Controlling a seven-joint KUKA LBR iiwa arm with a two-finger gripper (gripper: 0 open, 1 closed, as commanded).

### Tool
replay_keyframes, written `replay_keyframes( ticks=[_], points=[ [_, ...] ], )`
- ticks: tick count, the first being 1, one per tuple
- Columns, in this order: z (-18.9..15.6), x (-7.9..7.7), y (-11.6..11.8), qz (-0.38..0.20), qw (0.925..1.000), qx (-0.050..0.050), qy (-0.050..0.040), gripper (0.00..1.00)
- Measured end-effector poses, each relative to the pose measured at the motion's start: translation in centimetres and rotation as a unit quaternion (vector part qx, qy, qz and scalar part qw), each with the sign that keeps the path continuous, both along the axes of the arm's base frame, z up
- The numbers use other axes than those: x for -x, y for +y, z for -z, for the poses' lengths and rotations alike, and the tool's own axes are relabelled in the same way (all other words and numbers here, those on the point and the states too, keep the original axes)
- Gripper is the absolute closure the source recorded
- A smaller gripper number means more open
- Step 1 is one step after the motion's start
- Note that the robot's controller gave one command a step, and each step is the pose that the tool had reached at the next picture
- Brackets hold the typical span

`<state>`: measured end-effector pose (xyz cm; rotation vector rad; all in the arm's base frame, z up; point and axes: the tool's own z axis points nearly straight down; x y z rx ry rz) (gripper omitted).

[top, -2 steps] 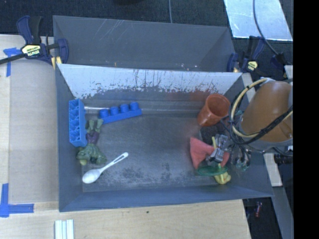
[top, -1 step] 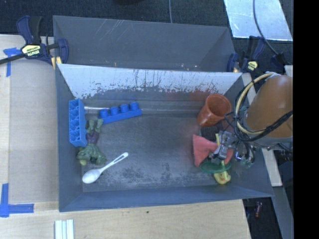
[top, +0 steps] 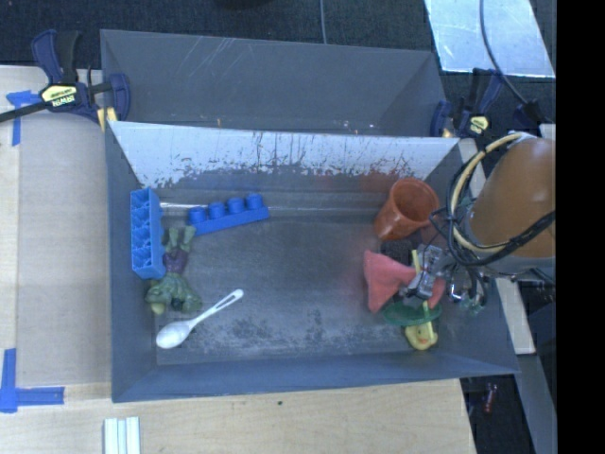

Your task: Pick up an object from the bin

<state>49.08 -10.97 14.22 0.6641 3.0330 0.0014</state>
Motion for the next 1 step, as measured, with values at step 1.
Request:
replay_keyframes(
  ticks=[1],
  points=[
    [-0.66,0.02,-0.01,0.0,1.0,0.0,0.0004,1.0]
  ],
)
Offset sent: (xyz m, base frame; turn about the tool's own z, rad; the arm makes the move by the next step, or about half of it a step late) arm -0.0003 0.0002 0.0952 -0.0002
